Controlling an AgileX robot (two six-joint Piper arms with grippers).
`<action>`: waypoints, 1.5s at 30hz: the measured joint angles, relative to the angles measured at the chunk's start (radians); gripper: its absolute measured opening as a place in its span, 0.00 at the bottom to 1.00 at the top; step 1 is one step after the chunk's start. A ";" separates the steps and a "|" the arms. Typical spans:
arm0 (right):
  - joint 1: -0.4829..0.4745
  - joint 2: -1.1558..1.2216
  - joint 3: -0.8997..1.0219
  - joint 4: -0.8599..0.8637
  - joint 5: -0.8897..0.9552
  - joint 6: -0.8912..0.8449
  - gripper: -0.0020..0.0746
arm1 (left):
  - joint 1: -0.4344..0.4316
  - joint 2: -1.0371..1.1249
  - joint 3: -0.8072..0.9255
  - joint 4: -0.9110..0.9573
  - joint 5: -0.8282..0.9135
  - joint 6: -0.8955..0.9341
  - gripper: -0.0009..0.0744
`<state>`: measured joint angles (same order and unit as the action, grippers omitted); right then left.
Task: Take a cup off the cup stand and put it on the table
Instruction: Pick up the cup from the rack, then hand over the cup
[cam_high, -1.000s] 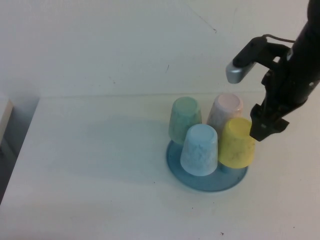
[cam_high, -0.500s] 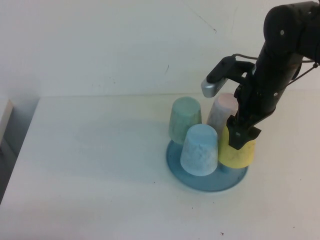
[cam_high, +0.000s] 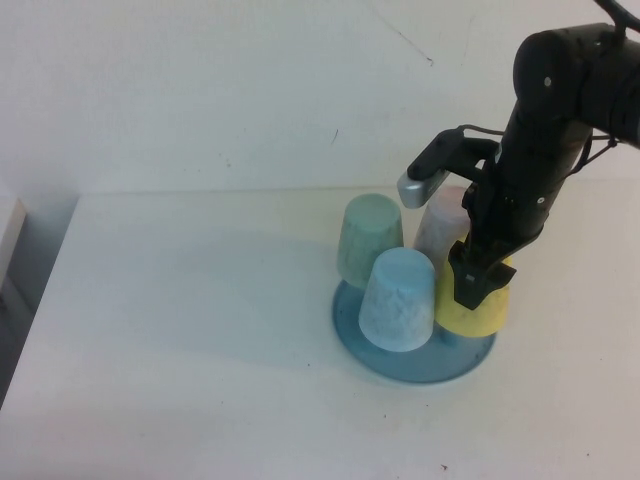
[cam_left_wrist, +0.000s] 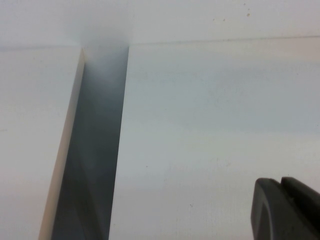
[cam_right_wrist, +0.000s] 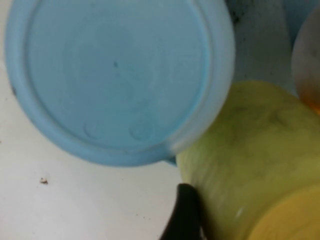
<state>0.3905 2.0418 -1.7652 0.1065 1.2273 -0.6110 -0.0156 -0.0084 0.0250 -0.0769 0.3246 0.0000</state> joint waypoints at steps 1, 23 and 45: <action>0.000 0.000 0.000 0.000 0.000 0.000 0.79 | 0.000 0.000 0.000 0.000 0.000 0.000 0.01; -0.051 -0.607 0.316 0.216 -0.010 0.147 0.79 | 0.000 0.000 0.000 0.000 0.002 0.000 0.01; -0.468 -0.498 0.987 1.442 -0.087 -0.041 0.79 | 0.000 0.000 0.000 0.000 0.002 0.000 0.01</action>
<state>-0.0770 1.5436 -0.7785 1.5490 1.1404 -0.6523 -0.0156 -0.0084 0.0250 -0.0769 0.3263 0.0000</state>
